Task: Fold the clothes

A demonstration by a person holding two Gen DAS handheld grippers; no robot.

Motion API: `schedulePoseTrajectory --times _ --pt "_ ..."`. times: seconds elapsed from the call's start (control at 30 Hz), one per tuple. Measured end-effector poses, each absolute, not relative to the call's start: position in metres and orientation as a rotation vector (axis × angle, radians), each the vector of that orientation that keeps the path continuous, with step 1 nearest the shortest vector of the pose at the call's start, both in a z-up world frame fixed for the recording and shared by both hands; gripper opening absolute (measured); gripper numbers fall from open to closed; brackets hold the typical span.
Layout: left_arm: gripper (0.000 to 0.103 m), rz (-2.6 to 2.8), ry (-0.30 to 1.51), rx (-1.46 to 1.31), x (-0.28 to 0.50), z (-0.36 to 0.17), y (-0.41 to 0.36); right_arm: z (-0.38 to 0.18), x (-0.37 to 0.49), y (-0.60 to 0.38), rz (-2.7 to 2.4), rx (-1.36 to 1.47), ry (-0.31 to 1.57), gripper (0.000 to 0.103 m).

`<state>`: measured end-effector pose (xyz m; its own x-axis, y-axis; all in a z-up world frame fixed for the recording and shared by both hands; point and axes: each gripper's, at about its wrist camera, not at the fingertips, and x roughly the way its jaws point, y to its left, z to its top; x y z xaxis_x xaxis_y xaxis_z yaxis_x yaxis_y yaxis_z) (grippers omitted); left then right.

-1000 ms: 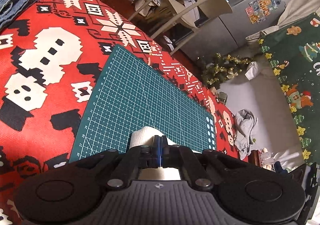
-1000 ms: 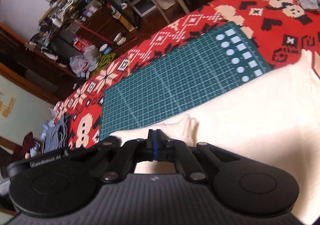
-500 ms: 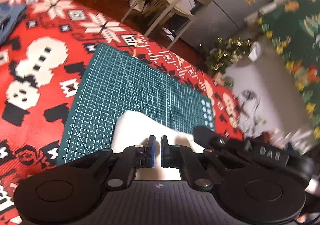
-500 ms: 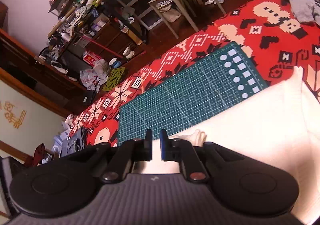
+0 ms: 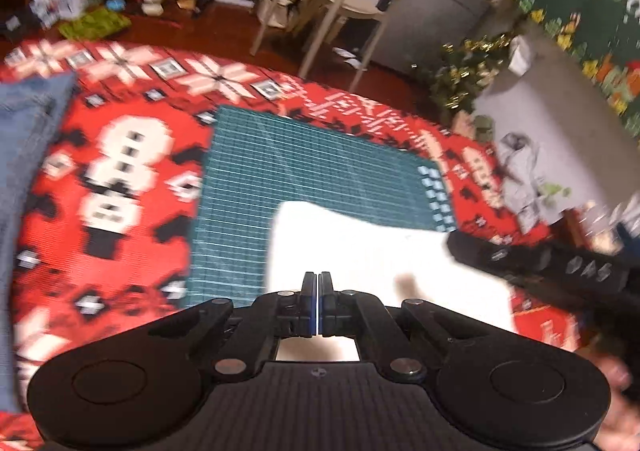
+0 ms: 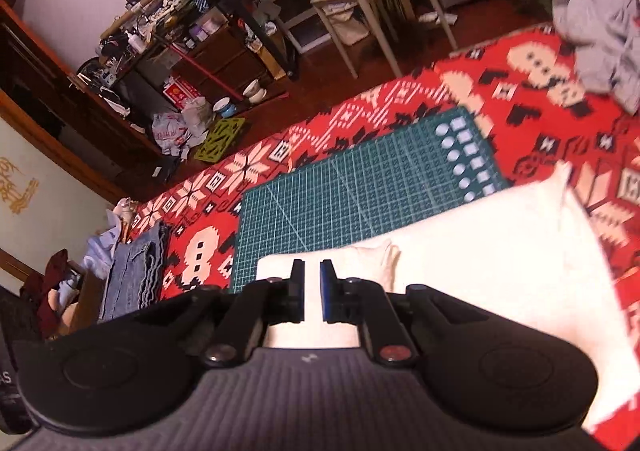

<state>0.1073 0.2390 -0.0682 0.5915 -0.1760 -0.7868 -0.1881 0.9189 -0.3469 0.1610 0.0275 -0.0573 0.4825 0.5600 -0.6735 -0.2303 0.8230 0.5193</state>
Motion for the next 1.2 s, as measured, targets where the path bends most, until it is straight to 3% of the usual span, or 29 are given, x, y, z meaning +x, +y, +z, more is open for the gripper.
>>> schedulePoseTrajectory --times 0.33,0.83,0.93,1.2 --pt "0.001 -0.013 0.92 -0.427 0.098 -0.071 0.24 -0.04 0.141 0.033 0.504 0.234 0.949 0.01" --pt "0.001 -0.092 0.961 -0.43 0.129 -0.102 0.229 -0.101 0.165 0.068 0.579 0.218 1.034 0.01" --pt "0.001 -0.101 0.967 -0.413 0.131 -0.104 0.227 -0.109 0.169 0.067 0.567 0.22 1.042 0.003" --pt "0.003 -0.121 0.972 -0.423 0.131 -0.108 0.231 -0.117 0.179 0.052 0.498 0.258 1.058 0.002"
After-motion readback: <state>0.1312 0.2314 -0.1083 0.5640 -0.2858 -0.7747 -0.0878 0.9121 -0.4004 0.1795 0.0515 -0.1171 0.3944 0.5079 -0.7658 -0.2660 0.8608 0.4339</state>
